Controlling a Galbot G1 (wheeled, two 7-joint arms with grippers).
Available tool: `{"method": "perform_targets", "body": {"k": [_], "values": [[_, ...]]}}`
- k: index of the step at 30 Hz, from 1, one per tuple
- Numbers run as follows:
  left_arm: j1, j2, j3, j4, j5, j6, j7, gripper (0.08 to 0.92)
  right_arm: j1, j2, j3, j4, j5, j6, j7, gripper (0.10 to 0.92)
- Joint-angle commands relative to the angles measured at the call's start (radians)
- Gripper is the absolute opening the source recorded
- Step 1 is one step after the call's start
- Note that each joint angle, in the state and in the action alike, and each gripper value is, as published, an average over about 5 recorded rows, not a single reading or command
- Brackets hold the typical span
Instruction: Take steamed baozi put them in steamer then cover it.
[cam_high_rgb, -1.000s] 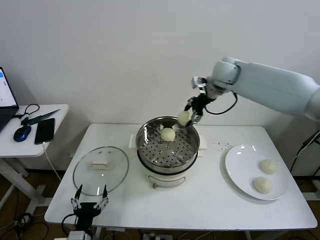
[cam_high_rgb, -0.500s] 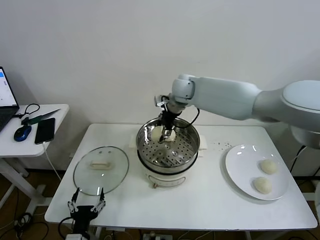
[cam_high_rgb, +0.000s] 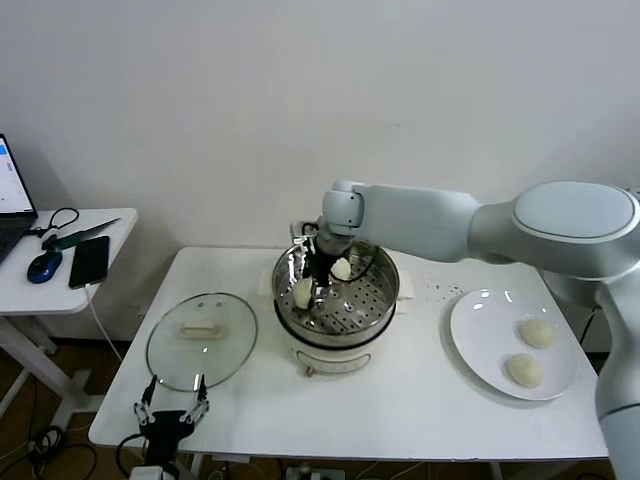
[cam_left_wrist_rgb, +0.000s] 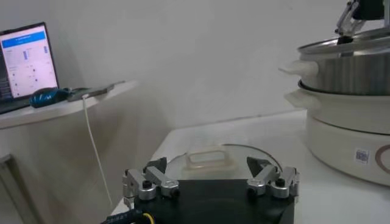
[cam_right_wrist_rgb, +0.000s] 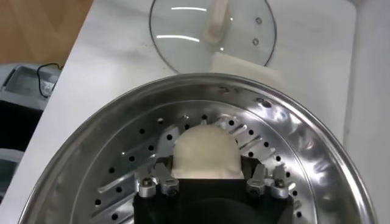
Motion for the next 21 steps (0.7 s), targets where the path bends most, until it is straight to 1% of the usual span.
{"method": "perform_targets", "body": {"k": [1, 6, 11, 16, 21], "values": [[-0.007, -0.004, 0.0, 0.002, -0.004, 0.009, 0.0, 0.823, -0.031, 0.02, 0.006, -0.012, 0.002, -0.015, 0.03, 0.731], [-0.006, -0.005, 0.0, -0.001, -0.003, 0.011, 0.0, 0.823, -0.005, -0.017, 0.013, 0.021, 0.002, -0.021, 0.024, 0.81], [-0.007, -0.003, 0.002, -0.001, -0.002, 0.009, 0.0, 0.823, 0.084, -0.109, 0.016, 0.092, 0.008, -0.008, -0.027, 0.822], [-0.005, -0.004, 0.007, -0.002, -0.001, 0.008, -0.001, 0.823, 0.232, -0.288, -0.039, 0.203, 0.007, 0.044, -0.132, 0.823], [-0.007, -0.003, 0.008, 0.001, -0.002, 0.008, -0.001, 0.823, 0.324, -0.482, -0.09, 0.293, -0.057, 0.078, -0.176, 0.823]]}}
